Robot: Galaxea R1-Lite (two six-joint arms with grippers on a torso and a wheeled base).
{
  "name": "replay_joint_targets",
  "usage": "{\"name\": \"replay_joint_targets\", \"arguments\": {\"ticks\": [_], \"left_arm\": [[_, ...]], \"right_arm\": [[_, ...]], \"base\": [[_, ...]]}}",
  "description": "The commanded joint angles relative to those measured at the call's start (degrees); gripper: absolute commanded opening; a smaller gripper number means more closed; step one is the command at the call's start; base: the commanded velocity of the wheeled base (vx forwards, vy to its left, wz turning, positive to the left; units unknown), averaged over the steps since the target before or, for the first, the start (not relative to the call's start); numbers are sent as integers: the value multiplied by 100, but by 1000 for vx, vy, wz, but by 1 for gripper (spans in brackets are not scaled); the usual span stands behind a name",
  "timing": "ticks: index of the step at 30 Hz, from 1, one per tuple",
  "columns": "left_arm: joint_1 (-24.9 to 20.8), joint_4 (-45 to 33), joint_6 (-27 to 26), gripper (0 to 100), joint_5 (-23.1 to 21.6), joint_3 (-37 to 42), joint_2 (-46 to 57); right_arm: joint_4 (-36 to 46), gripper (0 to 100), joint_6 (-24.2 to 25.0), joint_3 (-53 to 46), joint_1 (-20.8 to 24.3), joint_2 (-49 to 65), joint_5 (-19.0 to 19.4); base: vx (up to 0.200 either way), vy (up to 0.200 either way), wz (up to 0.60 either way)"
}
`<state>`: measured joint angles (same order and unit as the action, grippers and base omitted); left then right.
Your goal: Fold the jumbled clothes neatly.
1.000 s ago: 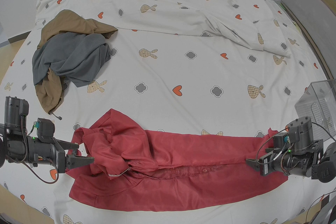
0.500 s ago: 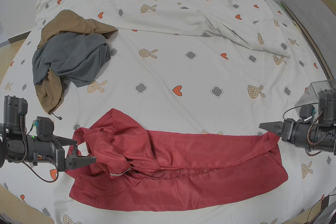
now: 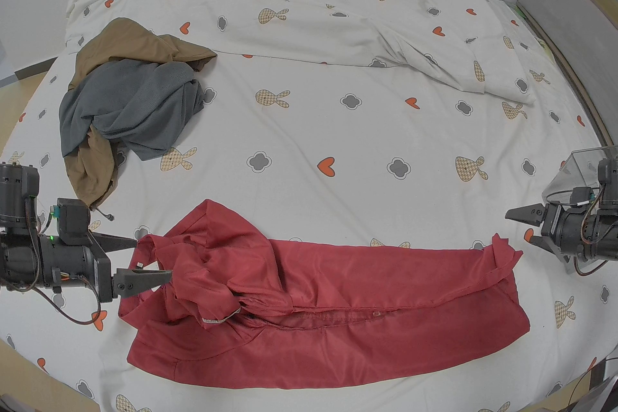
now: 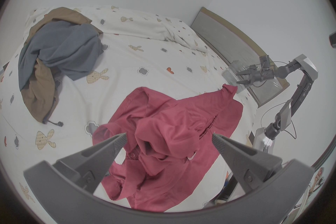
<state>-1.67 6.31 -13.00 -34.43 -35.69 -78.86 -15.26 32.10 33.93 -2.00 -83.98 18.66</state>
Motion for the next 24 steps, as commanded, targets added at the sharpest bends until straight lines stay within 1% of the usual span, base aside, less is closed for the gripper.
{"name": "replay_joint_targets", "arguments": {"ticks": [1,3,5,7,9,11,16,17,24], "left_arm": [[-26,-16,131,100,-73,-474,-24],[-53,-16,324,100,-178,-614,-42],[-62,-16,544,100,-398,-702,-86],[-62,-7,702,100,-679,-737,-200],[-62,-7,755,100,-1084,-764,-455],[-123,-7,755,100,-1198,-781,-683],[-360,10,728,100,-1207,-825,-1211],[-448,10,728,100,-1207,-878,-1457],[-536,300,719,100,-1163,-957,-2344]], "right_arm": [[-3,100,-19,299,15,-1244,41],[-3,100,-2,439,42,-1516,67],[-3,100,25,492,68,-1604,173],[-12,100,25,501,94,-1613,296],[-12,100,33,562,94,-1621,384],[-12,100,33,615,103,-1630,419],[-12,100,33,721,121,-1630,436],[-12,0,33,712,121,-1621,428],[-12,0,25,571,-29,-1516,410]], "base": [[0,0,0],[0,0,0],[0,0,0],[0,0,0],[0,0,0],[0,0,0],[0,0,0],[0,0,0],[0,0,0]]}}
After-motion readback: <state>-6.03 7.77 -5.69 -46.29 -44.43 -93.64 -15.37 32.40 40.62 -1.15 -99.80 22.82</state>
